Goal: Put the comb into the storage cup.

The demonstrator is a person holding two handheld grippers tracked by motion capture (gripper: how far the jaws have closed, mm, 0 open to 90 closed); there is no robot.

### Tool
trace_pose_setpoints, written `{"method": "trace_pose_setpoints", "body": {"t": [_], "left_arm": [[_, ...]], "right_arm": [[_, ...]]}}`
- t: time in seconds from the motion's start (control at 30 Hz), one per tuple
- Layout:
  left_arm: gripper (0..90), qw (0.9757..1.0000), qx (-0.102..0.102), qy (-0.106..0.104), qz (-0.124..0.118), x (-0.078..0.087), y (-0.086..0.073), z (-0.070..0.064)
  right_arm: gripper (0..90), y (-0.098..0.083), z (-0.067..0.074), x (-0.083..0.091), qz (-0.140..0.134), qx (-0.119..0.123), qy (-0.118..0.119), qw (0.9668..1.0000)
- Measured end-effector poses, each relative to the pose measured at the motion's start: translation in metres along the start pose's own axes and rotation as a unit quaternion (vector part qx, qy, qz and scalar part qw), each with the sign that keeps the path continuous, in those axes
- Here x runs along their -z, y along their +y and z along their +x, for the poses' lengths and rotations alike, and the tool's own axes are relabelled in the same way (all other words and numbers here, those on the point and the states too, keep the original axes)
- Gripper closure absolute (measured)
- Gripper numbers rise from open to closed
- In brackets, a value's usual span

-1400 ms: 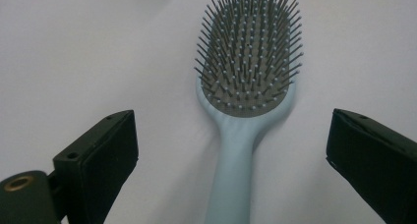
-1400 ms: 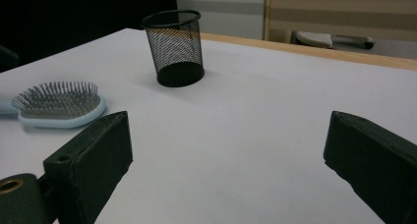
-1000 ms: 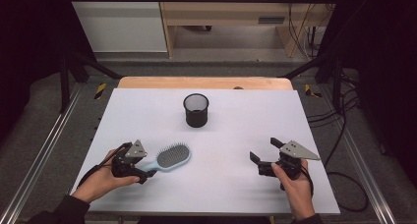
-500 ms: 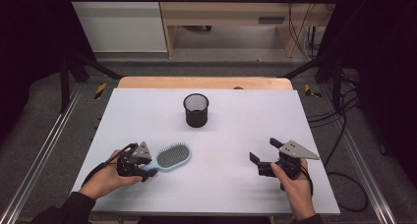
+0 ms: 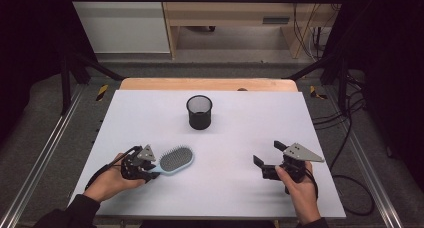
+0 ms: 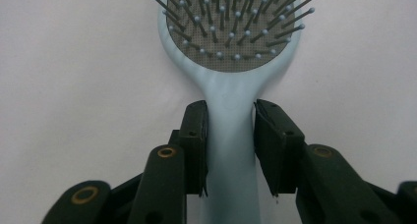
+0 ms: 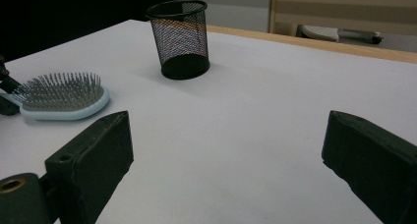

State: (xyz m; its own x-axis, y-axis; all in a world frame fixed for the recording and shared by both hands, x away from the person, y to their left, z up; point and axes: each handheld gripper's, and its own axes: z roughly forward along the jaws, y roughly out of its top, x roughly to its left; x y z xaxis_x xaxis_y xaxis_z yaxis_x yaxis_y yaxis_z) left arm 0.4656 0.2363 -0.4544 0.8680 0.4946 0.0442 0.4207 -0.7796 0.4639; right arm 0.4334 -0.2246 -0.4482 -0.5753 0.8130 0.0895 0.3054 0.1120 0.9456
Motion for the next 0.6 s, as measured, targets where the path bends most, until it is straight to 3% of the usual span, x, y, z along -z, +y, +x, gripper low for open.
{"method": "trace_pose_setpoints", "body": {"t": [0.27, 0.6], "left_arm": [[69.4, 0.9999, 0.003, 0.001, -0.015, 0.0004, -0.0033, -0.0012], [69.6, 0.9994, -0.015, 0.023, -0.021, 0.0027, -0.0020, -0.0048]], "right_arm": [[5.3, 0.0000, 0.0006, -0.0004, 0.001, 0.000, 0.004, 1.0000], [5.3, -0.0001, 0.0015, -0.0010, 0.001, -0.001, 0.005, 1.0000]]}}
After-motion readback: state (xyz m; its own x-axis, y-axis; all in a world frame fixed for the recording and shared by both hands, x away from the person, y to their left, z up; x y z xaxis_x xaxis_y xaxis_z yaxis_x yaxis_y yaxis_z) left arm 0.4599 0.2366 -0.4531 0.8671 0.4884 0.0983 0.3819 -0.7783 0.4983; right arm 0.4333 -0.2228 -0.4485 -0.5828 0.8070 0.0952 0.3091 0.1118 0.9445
